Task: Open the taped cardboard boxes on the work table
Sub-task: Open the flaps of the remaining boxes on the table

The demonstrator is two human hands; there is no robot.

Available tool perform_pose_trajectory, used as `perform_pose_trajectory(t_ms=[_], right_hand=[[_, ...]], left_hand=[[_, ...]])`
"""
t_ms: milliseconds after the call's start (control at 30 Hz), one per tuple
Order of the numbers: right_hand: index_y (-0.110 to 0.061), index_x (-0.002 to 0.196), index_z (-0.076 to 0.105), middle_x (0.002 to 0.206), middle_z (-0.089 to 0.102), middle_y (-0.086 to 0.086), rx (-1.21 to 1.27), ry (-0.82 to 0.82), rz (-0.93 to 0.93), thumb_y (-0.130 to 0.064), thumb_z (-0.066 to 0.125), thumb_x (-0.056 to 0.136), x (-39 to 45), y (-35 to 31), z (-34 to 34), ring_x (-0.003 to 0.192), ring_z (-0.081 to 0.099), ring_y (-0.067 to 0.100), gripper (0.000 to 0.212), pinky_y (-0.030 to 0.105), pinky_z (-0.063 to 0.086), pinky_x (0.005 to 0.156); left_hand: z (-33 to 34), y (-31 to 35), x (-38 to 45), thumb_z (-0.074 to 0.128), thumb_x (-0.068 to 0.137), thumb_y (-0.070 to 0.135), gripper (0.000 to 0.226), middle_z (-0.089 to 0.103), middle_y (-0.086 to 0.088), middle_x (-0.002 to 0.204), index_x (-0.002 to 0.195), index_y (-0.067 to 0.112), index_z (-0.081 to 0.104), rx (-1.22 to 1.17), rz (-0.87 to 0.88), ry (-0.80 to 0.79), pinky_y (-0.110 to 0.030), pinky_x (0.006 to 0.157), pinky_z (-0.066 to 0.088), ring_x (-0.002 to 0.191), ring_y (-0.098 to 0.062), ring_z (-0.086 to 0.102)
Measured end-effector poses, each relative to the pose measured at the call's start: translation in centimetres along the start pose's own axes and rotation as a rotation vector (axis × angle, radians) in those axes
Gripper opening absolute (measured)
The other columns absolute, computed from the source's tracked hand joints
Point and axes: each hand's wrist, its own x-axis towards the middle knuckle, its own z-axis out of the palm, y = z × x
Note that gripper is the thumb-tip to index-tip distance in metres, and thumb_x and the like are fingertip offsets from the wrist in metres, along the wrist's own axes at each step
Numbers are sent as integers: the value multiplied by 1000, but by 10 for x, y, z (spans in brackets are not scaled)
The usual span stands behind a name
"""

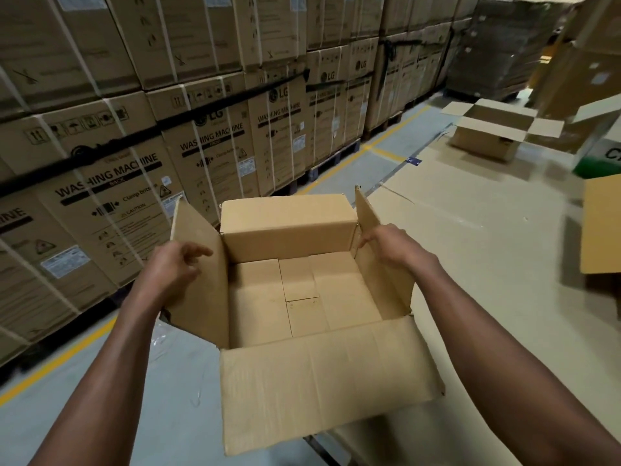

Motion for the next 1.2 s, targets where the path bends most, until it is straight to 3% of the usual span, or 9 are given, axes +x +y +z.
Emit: perform_pose_trajectory(t_ms=[133,400,533,667,867,933,1067,1200], right_hand=[[-33,113,72,138,57,11,25,47,33,12,45,80,-15,-1,-5,118,59,33,63,42,53,94],[-18,129,68,141,58,10,225,160,246,19,49,78,-116,15,-27,128,53,26,66,18,36,86],[-27,139,59,145,54,11,299,253,408,16,50,77,-192,25,-22,127,54,30,76,24,42,87],[-32,144,55,150,48,12,304,394,605,13,51,85,-275,34,-16,131,51,31,74,27,43,89],[-32,146,50,155,42,14,388,531,863,12,52,90,-409,49,7,136,47,34,71,45,45,106],[-30,147,50,155,42,15,382,568,927,11,50,91,-449,55,15,134,48,34,70,44,46,105],[-28,146,52,149,51,14,378,628,1031,12,47,87,-531,69,29,126,56,31,72,30,48,88],[-29,144,56,137,62,17,382,690,1119,13,44,82,-617,90,39,112,65,36,76,40,56,90]], left_hand=[[3,7,-8,57,88,-13,52,64,-8,134,128,19,68,3,26,55,-28,62,52,114,-23,63],[10,24,-6,60,83,-15,54,67,-6,131,128,14,67,21,207,15,-41,89,58,110,-19,65],[21,62,-2,63,78,-9,56,71,-8,125,122,25,73,93,356,-86,-45,89,59,108,-26,68],[53,108,-17,62,75,-12,58,73,-9,120,123,18,73,94,539,-198,-35,90,54,106,-23,70],[114,164,-70,59,73,-12,63,74,-11,117,123,23,73,85,754,-378,-37,84,56,102,-23,71],[128,182,-95,58,74,-13,61,73,-11,120,123,19,73,65,832,-415,-41,94,56,106,-26,70],[159,219,-155,55,77,-14,58,72,-12,121,124,16,73,51,927,-463,-38,102,51,114,-28,67],[192,259,-223,54,80,-13,56,72,-13,121,125,17,72,40,1002,-510,-37,99,50,116,-29,65]])
